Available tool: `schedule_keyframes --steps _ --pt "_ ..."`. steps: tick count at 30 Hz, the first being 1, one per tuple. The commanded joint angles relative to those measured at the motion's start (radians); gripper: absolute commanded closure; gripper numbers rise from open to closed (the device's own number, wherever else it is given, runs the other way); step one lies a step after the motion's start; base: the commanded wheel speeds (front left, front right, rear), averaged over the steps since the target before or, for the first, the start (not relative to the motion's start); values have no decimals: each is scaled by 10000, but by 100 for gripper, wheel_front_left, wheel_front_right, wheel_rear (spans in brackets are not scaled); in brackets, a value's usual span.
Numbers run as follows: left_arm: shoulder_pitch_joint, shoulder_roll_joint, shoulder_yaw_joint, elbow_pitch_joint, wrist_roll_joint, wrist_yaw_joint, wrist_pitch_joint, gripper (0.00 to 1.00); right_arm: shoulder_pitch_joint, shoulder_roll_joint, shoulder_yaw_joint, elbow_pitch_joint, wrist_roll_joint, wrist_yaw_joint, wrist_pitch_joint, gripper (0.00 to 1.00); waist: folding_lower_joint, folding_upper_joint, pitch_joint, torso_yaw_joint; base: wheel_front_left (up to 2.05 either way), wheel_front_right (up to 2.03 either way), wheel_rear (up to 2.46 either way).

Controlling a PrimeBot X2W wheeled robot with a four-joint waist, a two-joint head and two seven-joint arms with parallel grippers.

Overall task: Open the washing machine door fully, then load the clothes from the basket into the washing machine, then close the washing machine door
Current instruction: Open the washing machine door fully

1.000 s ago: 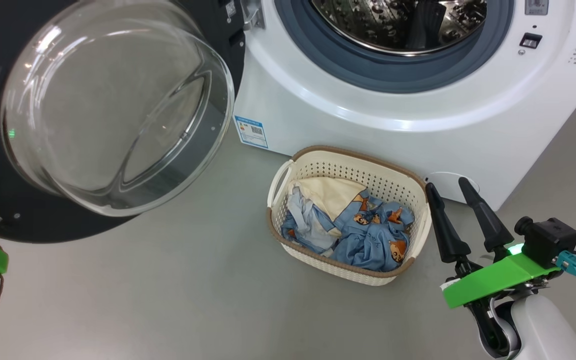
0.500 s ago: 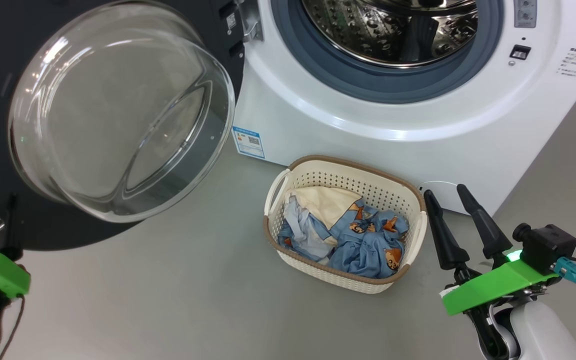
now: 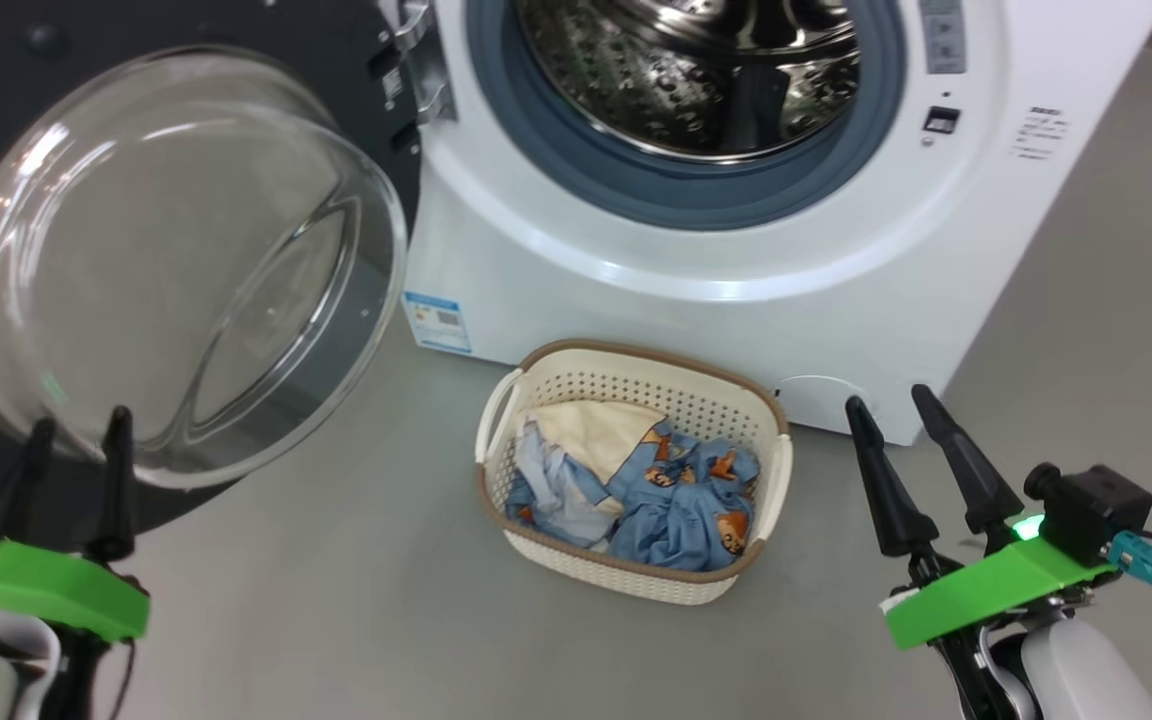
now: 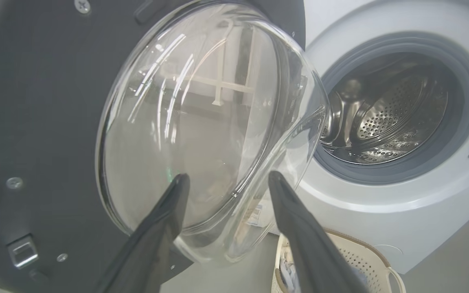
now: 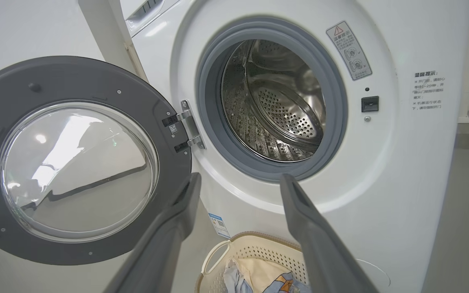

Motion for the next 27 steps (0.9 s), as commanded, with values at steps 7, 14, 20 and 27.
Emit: schedule_keyframes --steps 7,14,20,27 --pt "732 278 328 -1586 142 680 -36 0 158 -191 341 -258 -43 16 -120 0 0 -1 -375 -957 0 0 0" --pt "1335 185 203 -2402 452 1112 -85 0 142 -360 490 -282 -73 16 -120 0 0 -1 -418 -1757 0 0 0" --pt "1643 6 171 -2772 714 1334 -152 0 72 -468 519 -296 -74 16 -120 0 0 -1 -386 -2371 0 0 0" --pt "1810 -173 174 -2995 1014 1421 -198 0 17 -587 473 -240 -39 16 -120 0 0 -1 -363 -2815 0 0 0"
